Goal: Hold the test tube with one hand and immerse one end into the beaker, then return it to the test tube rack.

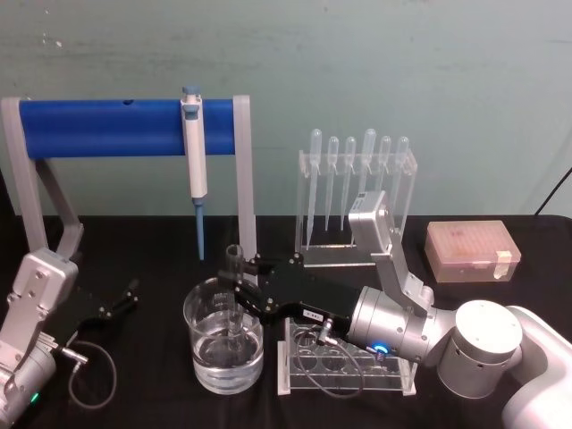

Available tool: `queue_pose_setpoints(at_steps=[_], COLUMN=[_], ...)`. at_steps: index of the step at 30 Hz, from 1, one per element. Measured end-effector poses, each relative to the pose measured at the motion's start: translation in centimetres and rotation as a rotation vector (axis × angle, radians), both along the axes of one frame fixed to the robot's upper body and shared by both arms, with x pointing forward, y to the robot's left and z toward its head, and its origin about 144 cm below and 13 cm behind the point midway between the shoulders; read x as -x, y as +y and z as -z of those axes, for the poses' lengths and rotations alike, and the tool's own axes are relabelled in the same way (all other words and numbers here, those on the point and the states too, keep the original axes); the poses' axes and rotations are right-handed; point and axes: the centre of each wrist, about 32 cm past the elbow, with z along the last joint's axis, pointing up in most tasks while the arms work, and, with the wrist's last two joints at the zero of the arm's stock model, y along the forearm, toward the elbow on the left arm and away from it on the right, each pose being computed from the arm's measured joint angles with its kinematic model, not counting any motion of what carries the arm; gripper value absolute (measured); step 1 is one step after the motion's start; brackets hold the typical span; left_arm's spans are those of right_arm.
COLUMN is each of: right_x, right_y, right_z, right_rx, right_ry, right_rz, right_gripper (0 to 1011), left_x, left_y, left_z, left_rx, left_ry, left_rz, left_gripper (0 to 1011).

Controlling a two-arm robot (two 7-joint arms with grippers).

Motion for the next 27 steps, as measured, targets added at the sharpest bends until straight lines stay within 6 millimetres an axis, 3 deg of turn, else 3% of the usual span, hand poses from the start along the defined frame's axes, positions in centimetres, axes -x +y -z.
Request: queue_pose_setpoints(at_steps=[27], right_x=[0.0], right_y=[0.0], right_z=[0.0], right_rx=[0.0], right_ry=[0.0], right_rz=[0.0], right_gripper=[225], left_x=[0.0], left_y=[0.0], left_z=[0.0], left_rx=[0.0], left_ry=[0.0], left_rz=[0.0], left_gripper=[1000])
